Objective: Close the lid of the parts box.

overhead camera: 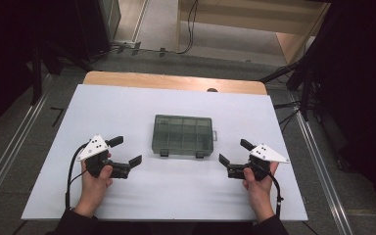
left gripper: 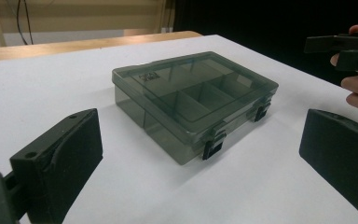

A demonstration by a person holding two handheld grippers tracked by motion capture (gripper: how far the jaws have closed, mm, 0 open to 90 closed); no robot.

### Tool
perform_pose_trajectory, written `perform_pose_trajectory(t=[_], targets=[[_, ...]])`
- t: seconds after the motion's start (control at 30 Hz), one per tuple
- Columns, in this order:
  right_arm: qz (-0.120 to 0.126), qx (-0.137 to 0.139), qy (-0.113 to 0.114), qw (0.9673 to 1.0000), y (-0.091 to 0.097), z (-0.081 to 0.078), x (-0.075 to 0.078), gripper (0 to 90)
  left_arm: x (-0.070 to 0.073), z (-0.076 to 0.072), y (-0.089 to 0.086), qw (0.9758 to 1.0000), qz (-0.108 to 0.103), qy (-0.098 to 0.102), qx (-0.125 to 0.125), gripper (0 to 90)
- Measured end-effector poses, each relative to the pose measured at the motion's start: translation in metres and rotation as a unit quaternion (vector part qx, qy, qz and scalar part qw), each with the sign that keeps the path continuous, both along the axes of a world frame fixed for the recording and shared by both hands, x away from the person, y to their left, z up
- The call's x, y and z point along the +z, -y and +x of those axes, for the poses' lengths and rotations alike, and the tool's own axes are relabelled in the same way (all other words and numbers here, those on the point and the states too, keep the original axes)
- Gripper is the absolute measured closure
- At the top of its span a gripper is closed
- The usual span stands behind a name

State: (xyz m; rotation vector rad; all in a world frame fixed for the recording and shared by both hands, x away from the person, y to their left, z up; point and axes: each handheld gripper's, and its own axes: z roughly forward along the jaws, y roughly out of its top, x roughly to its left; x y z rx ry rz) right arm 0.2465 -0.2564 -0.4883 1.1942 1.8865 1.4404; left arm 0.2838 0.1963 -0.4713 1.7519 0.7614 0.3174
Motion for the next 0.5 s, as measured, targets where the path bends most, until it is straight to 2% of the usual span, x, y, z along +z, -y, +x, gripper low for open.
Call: perform_pose_trajectory(t=[0.4, 0.5], targets=[[0.002, -0.023, -0.001, 0.9997, 0.031, -0.017, -0.003, 0.0, -0.001, -0.010, -0.019, 1.0000, 0.001, 0.000, 0.005, 0.0], [0.002, -0.028, 0.000, 0.9996, 0.040, -0.021, -0.004, 0.0, -0.001, -0.014, -0.025, 1.0000, 0.001, 0.006, 0.008, 0.0]])
